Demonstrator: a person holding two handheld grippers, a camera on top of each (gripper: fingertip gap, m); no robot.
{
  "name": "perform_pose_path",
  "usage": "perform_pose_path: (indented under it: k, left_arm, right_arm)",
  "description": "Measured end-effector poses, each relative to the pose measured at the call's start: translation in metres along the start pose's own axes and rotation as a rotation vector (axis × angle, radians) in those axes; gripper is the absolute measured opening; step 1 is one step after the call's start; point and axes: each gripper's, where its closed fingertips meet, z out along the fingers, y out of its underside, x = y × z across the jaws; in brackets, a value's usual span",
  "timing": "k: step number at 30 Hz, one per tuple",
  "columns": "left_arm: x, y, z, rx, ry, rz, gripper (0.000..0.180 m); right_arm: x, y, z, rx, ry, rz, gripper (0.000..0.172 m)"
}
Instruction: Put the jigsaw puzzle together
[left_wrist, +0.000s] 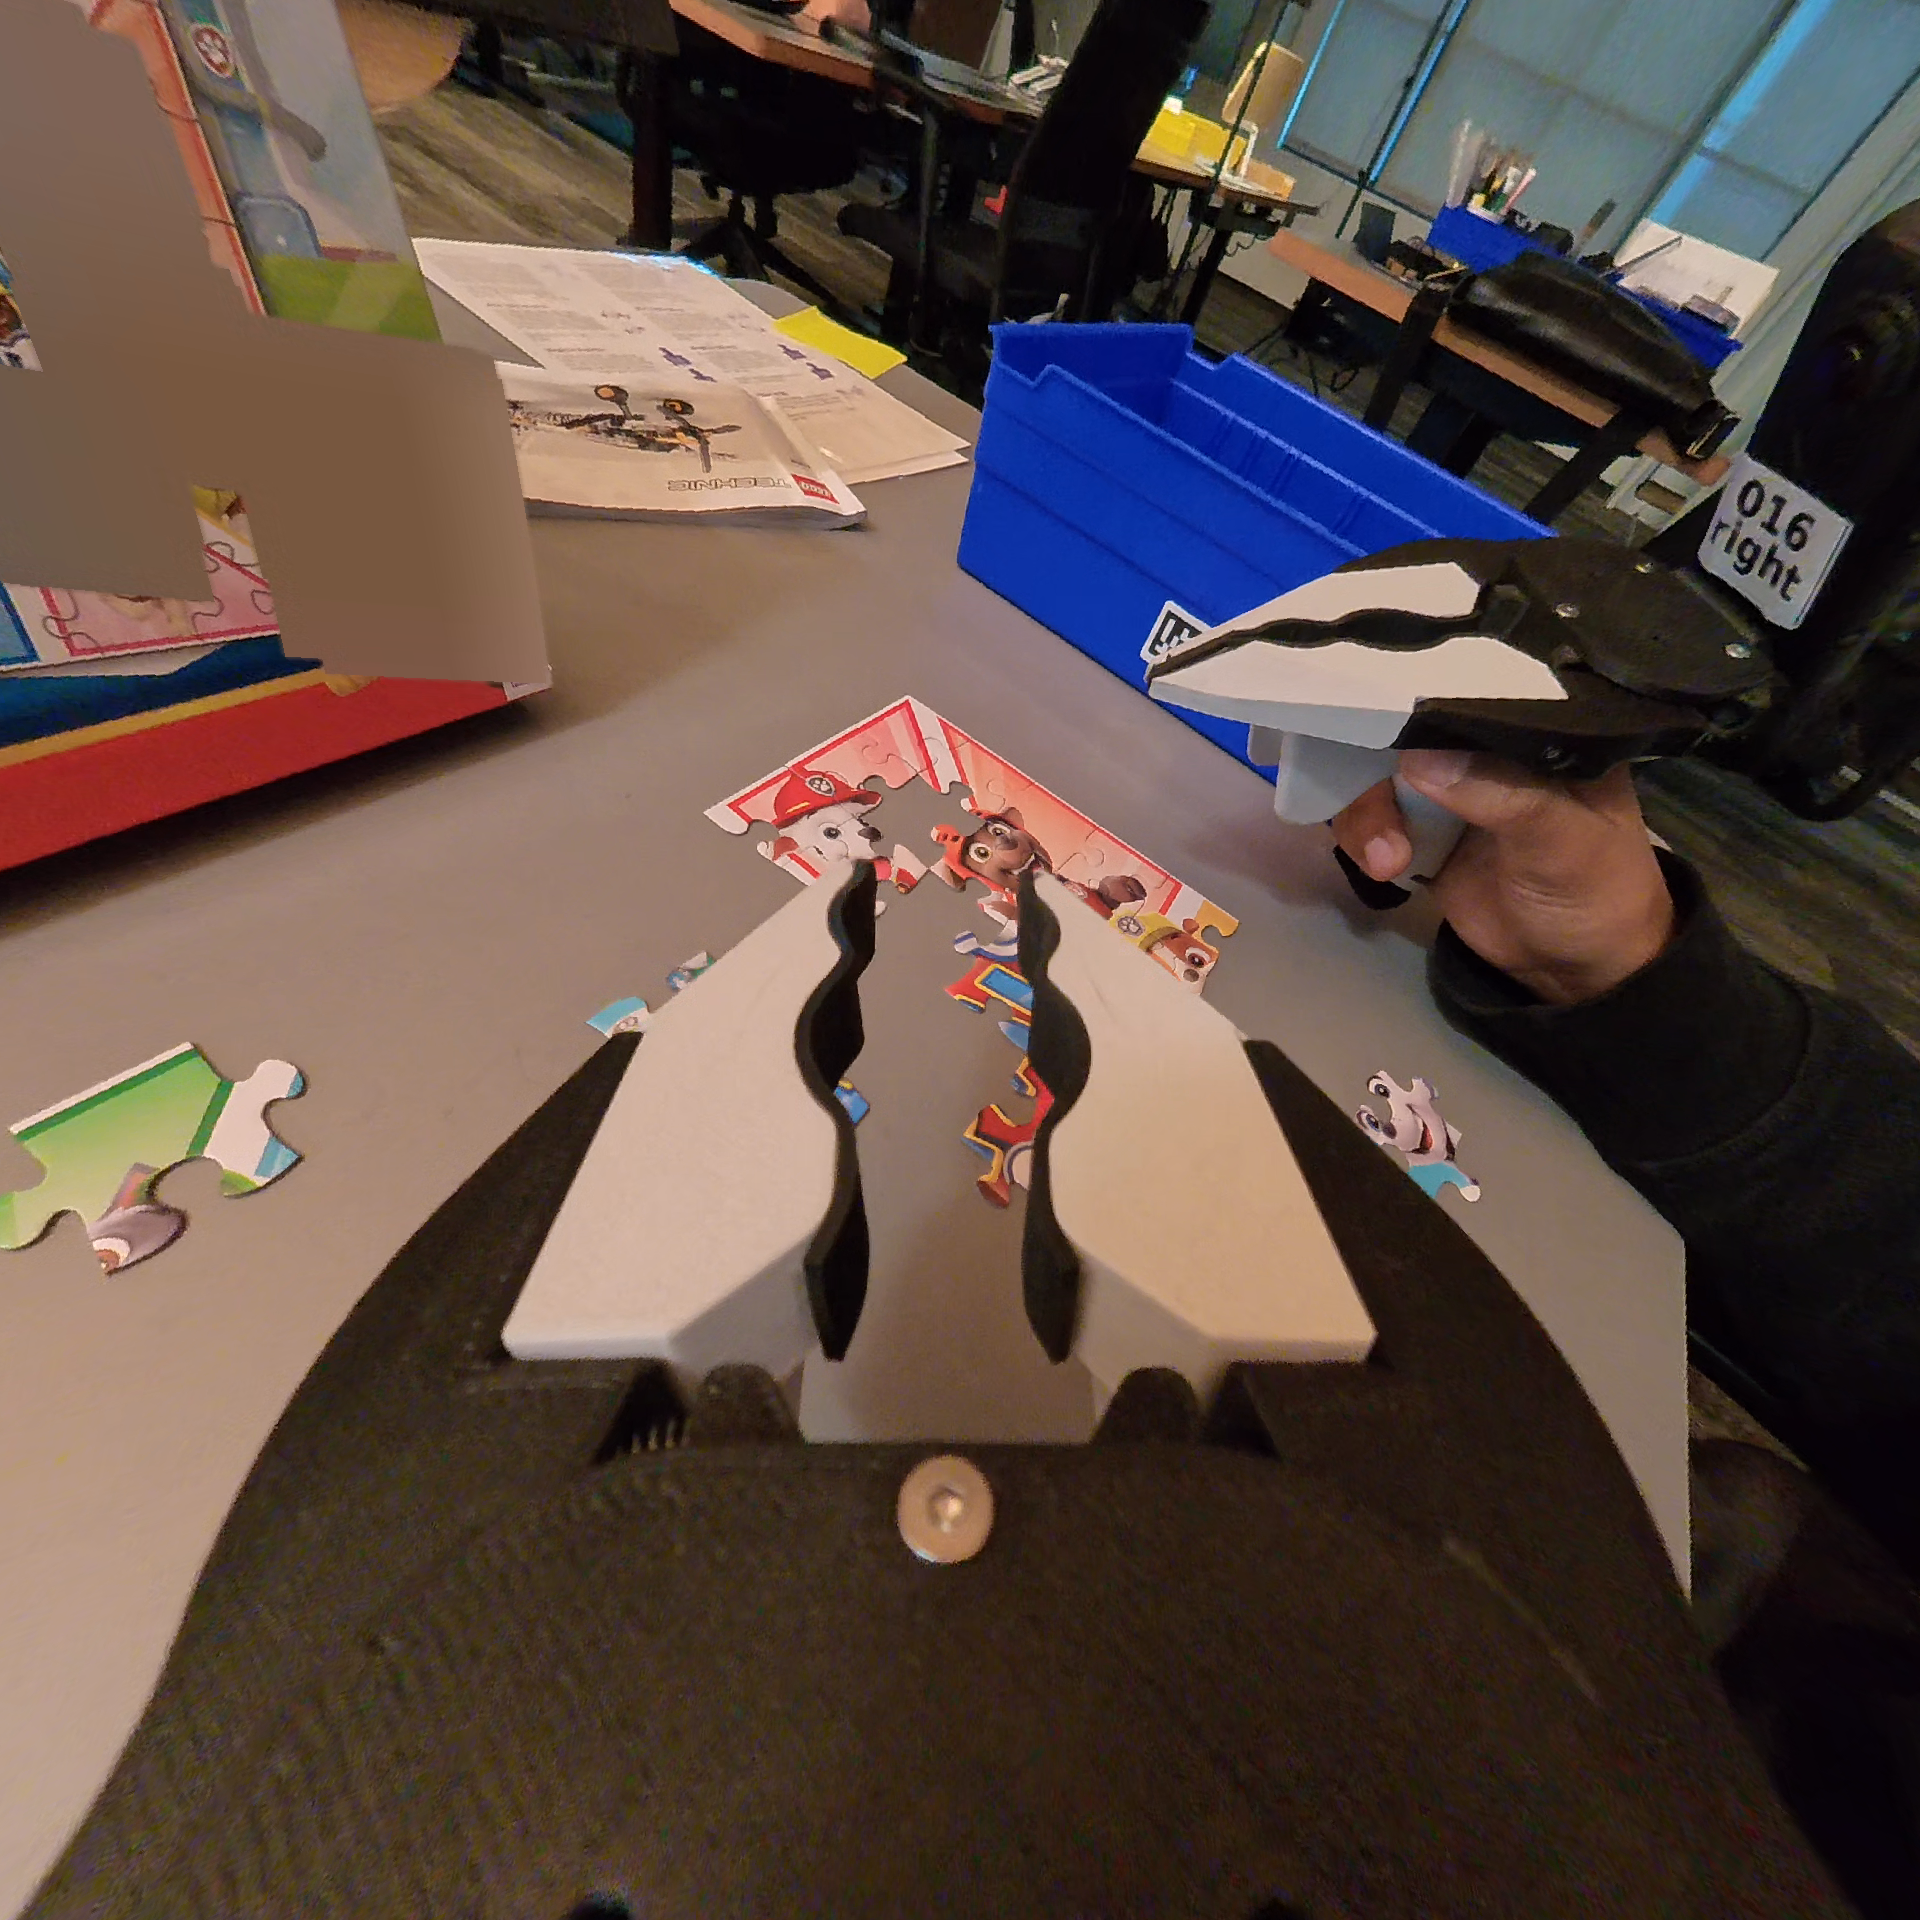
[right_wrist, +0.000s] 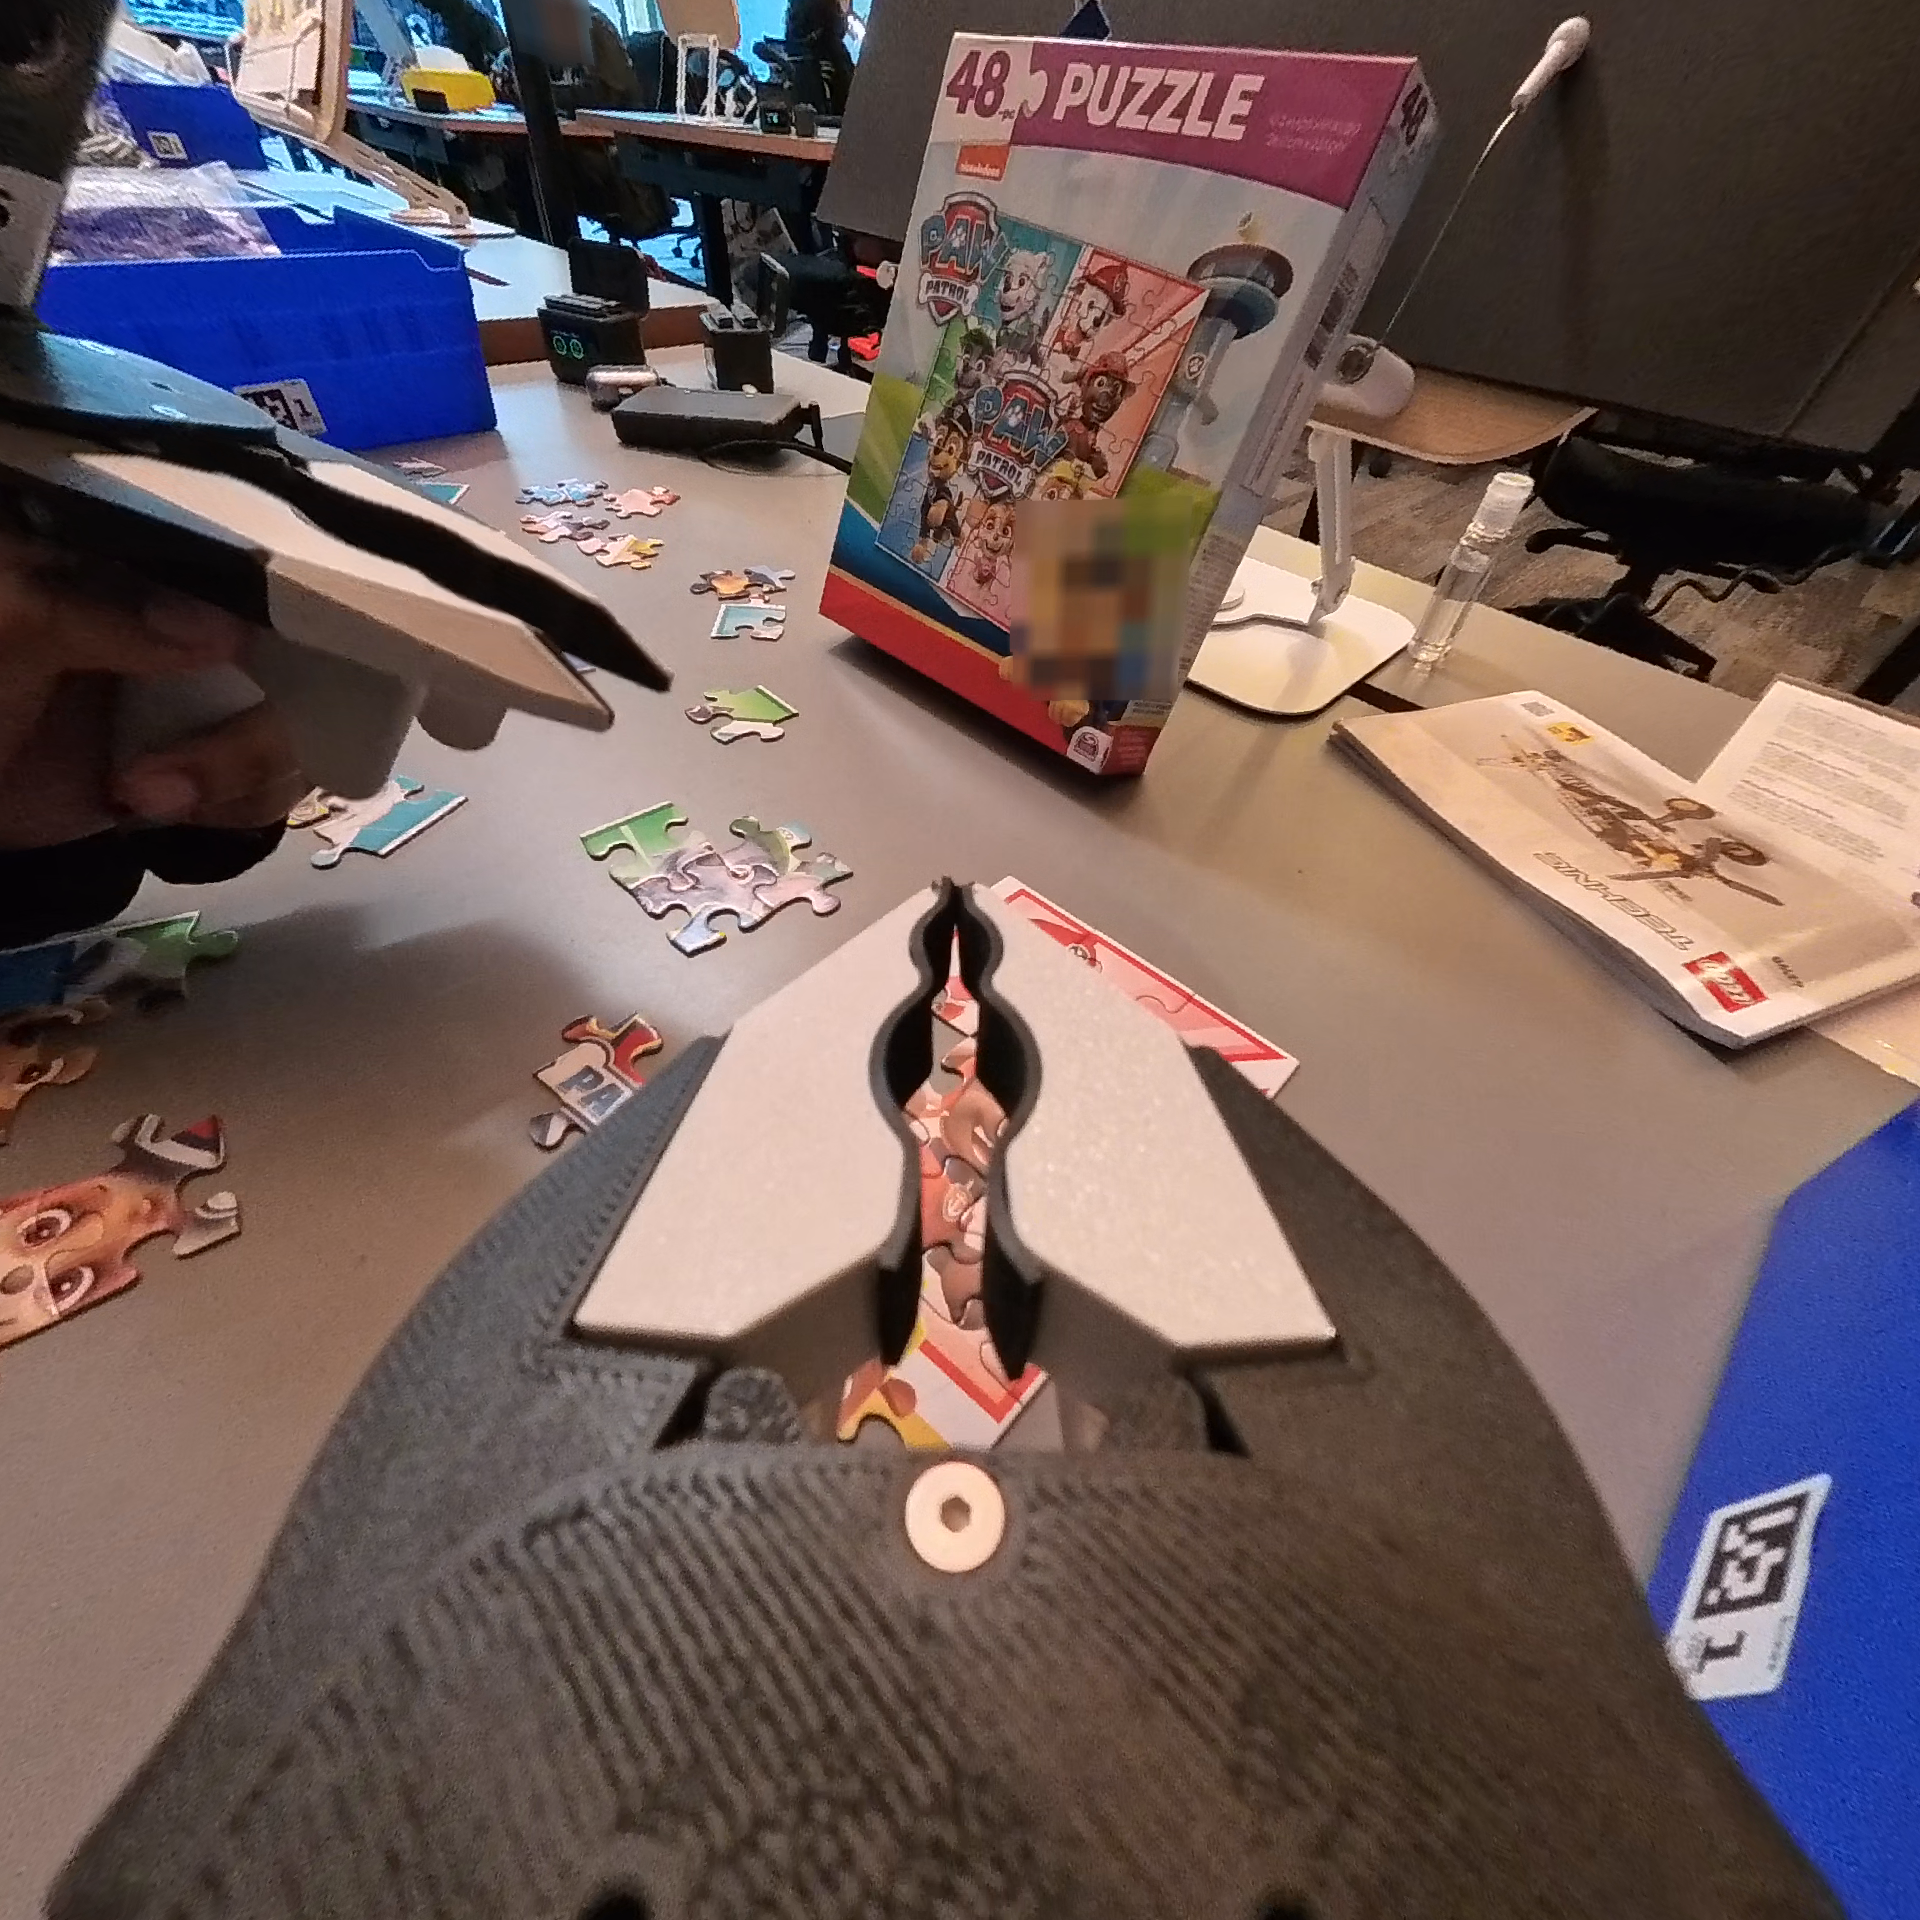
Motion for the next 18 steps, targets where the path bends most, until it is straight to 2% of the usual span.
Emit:
perform_pose_path:
  k: [9,18]
  left_arm:
    - [-0.012,-0.012,-0.009,0.067,-0.088,0.026,0.028]
    - [-0.026,-0.017,-0.017,0.112,-0.128,-0.047,0.036]
  right_arm:
    - [0.0,0.0,0.001,-0.004,0.0,-0.004,0.0]
    - [-0.001,0.002,0.002,-0.012,0.002,-0.014,0.0]
